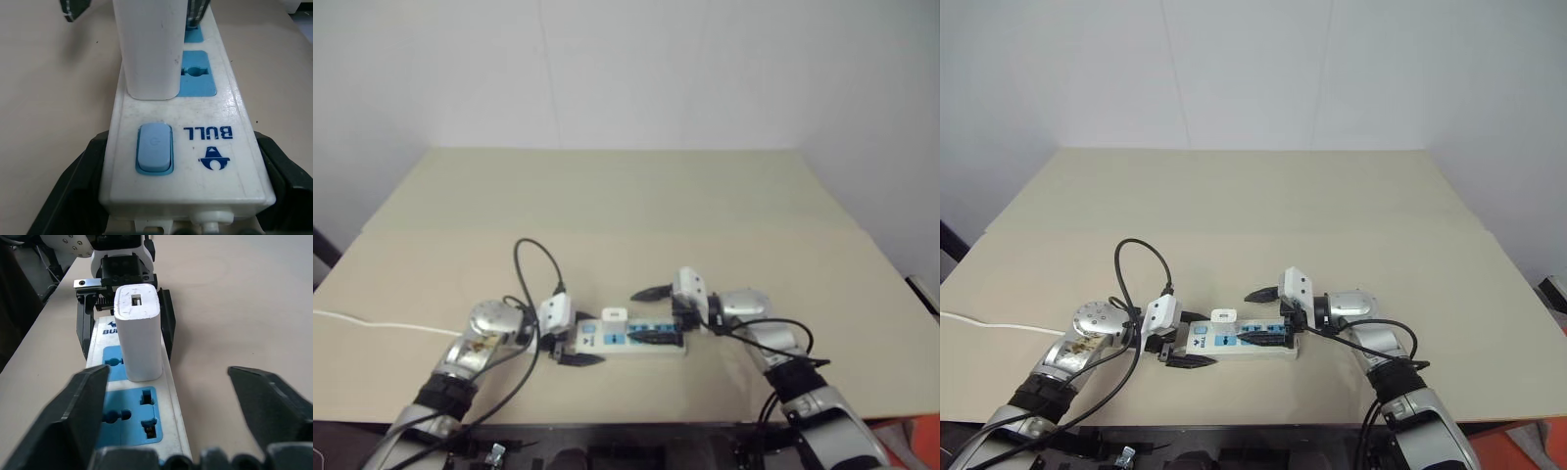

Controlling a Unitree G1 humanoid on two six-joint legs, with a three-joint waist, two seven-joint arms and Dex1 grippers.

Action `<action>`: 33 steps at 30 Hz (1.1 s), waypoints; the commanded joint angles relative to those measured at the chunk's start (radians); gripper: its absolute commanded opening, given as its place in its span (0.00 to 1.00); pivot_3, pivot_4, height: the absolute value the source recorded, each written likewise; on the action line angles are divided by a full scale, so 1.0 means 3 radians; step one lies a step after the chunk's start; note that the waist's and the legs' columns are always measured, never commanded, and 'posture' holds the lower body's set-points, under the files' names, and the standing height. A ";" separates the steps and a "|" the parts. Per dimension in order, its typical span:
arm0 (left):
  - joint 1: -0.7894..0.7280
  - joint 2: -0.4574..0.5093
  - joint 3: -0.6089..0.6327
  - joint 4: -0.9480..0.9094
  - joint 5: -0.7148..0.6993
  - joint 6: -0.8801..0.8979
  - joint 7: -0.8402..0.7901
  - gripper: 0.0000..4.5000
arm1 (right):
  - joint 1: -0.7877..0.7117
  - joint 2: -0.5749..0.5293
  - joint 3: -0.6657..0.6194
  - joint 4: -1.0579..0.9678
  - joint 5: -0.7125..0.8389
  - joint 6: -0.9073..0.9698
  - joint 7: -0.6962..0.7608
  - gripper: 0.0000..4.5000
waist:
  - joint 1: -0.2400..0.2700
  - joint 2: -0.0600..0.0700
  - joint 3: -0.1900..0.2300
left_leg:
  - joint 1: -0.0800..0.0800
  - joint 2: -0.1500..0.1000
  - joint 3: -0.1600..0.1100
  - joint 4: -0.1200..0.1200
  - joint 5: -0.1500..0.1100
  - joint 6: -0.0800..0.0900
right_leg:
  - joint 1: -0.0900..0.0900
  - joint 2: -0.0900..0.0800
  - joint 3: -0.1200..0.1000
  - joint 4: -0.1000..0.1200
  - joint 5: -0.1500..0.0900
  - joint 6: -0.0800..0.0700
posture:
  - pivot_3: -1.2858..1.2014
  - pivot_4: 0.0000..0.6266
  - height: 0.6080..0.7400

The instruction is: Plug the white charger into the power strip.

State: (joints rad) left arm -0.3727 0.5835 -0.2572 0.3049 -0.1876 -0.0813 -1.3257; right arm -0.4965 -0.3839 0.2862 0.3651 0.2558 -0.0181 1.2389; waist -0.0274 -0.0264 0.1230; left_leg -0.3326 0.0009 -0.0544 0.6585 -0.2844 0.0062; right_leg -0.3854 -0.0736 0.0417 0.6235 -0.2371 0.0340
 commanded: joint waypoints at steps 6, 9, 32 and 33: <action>0.0100 0.0082 0.0119 -0.0333 -0.0177 0.0328 -0.0051 0.99 | 0.0153 -0.0196 -0.0001 0.0177 -0.0155 0.0141 0.0046 1.00 | 0.0033 0.0003 0.0002 | -0.0002 -0.0002 0.0000 0.0000 0.0000 0.0000 | -0.0001 -0.0004 -0.0001 0.0000 0.0000 0.0000 | 0.52 0.24 1.00; 0.0143 0.0148 0.0231 -0.0536 -0.0303 0.0475 -0.0049 0.99 | 0.0151 -0.0328 -0.0136 0.0000 -0.0058 0.0189 0.0091 1.00 | 0.0056 0.0004 0.0006 | -0.0007 -0.0003 -0.0001 0.0001 0.0000 0.0000 | -0.0003 -0.0006 -0.0003 -0.0001 0.0000 0.0001 | 0.52 0.24 1.00; 0.0904 0.1434 0.1713 -0.1570 -0.1256 0.1242 -0.0326 0.99 | 0.0789 -0.1954 -0.1640 -0.1522 0.0881 0.1128 0.0337 1.00 | 0.0040 0.0037 0.0085 | -0.0066 -0.0004 0.0003 -0.0003 0.0000 0.0000 | -0.0059 -0.0009 -0.0003 -0.0012 0.0000 0.0002 | 0.52 0.24 1.00; 0.0919 0.1438 0.1731 -0.1595 -0.1264 0.1254 -0.0310 0.99 | 0.0804 -0.1978 -0.1667 -0.1530 0.0896 0.1139 0.0344 1.00 | 0.0041 0.0038 0.0085 | -0.0066 -0.0004 0.0004 -0.0003 0.0000 0.0000 | -0.0058 -0.0009 -0.0003 -0.0013 0.0000 0.0002 | 0.52 0.24 1.00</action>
State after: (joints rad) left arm -0.1012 1.0020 0.2304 -0.1393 -0.5404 0.2863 -1.4181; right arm -0.2544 -0.9585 -0.1701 -0.0569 0.4924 0.3132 1.3304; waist -0.0151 -0.0150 0.1486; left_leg -0.3523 -0.0002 -0.0533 0.6577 -0.2845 0.0063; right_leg -0.4025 -0.0763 0.0407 0.6197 -0.2371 0.0348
